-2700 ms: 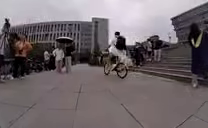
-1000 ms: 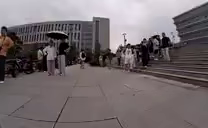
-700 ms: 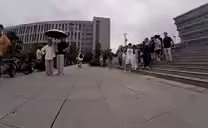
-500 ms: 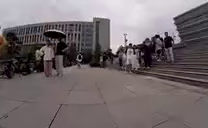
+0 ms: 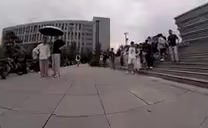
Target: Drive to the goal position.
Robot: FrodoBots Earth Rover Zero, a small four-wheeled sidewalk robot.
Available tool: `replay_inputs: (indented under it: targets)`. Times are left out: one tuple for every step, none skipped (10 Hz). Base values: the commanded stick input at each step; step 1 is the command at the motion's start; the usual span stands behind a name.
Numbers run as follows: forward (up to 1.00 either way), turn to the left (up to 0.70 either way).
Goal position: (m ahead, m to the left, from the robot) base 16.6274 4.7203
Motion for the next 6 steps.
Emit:
replay_inputs:
  targets:
    - [0.70,0.00]
    - [0.70,0.00]
    - [0.70,0.00]
    - [0.70,0.00]
    - [0.70,0.00]
    - [0.70,0.00]
